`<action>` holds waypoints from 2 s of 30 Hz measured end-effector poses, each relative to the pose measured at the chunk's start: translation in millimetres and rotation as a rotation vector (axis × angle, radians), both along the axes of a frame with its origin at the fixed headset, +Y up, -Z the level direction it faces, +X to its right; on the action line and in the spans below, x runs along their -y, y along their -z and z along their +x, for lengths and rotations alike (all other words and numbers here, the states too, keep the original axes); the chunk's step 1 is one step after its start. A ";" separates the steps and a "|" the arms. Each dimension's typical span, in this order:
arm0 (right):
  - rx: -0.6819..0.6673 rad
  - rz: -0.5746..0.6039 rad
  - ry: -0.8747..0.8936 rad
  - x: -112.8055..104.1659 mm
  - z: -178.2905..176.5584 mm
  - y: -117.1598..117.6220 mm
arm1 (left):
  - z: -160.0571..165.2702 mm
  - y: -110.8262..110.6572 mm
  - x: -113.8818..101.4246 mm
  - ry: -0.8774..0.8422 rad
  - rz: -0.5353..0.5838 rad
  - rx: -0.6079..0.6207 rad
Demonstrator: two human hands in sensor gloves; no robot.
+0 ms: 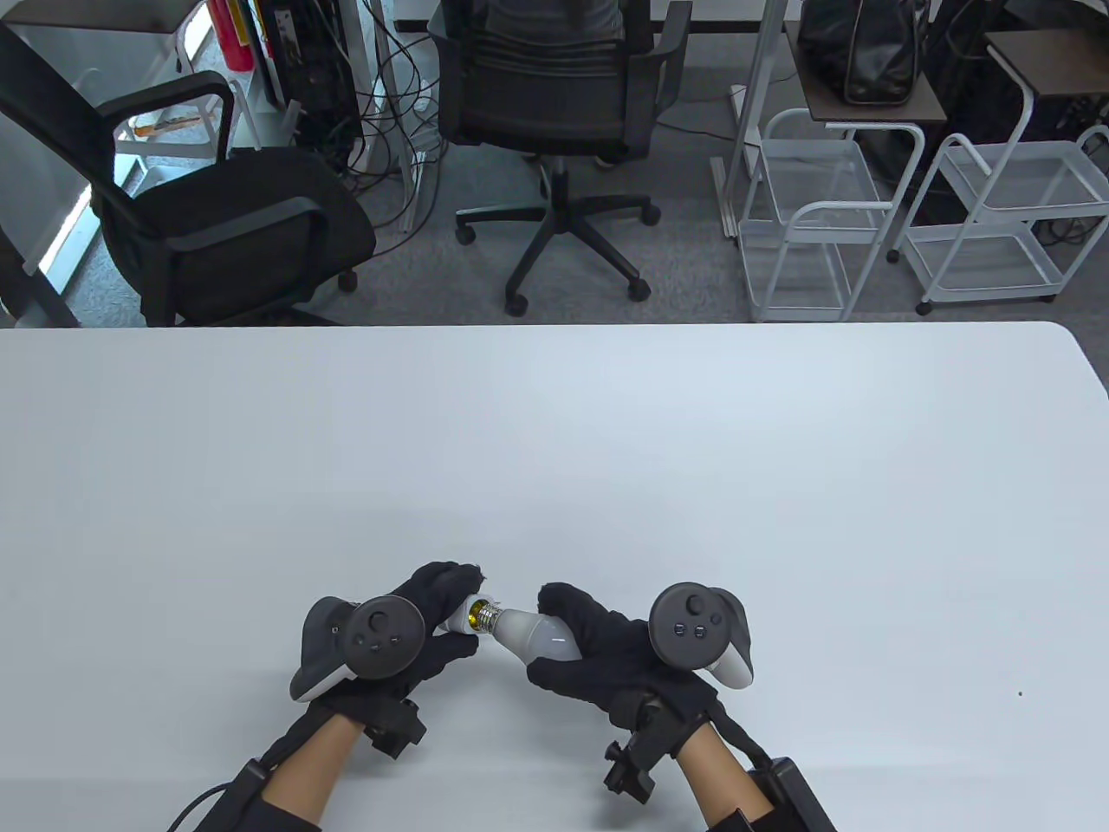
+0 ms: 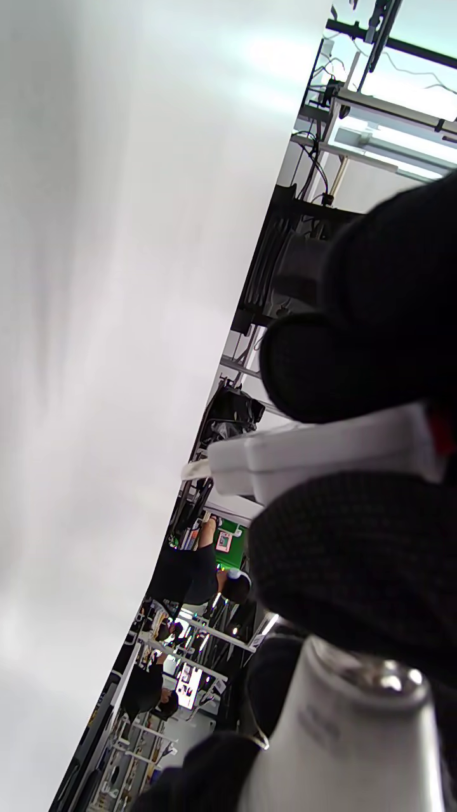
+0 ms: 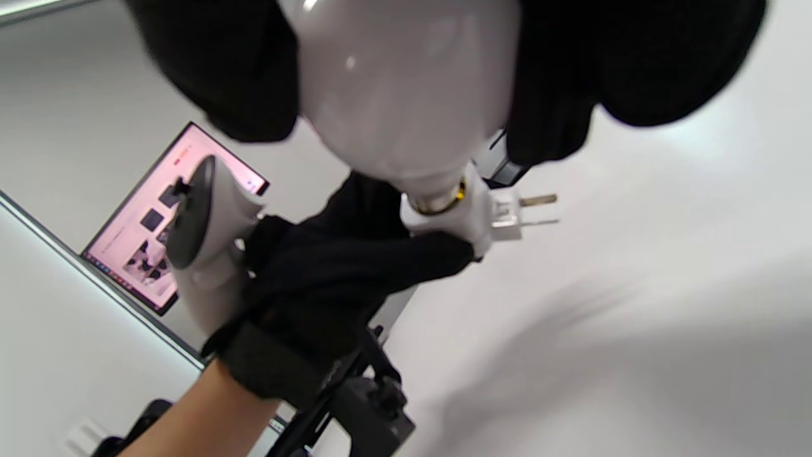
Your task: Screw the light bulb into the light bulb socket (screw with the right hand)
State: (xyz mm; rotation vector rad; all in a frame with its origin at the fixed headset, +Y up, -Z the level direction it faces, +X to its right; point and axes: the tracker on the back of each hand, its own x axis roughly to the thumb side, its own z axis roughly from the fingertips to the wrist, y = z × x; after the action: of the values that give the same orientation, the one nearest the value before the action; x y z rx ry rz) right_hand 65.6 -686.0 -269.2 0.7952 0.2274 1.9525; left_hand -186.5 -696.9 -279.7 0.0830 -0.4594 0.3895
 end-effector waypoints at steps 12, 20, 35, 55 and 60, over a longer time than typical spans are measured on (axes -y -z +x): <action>0.086 0.079 0.041 -0.1 4.9 -0.3 | 6.8 -5.5 -5.4 0.070 0.059 0.028; 0.172 0.084 0.072 1.2 11.9 1.5 | 8.2 -7.8 -7.3 0.041 0.081 0.033; 0.156 -0.001 0.119 4.6 16.8 6.1 | 13.4 -13.4 -13.9 0.125 0.164 0.041; 0.166 -0.077 0.245 11.1 18.1 7.0 | 14.4 -17.4 -15.4 0.143 0.200 0.032; 0.235 -0.079 0.257 13.1 20.3 7.0 | 16.4 -19.5 -16.1 0.153 0.221 0.039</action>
State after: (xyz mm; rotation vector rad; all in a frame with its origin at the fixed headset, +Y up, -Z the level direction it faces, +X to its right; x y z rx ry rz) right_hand 85.9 -699.1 -276.2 0.5103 0.0573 1.7629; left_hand -170.0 -680.7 -260.2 0.2530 -0.5430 0.1889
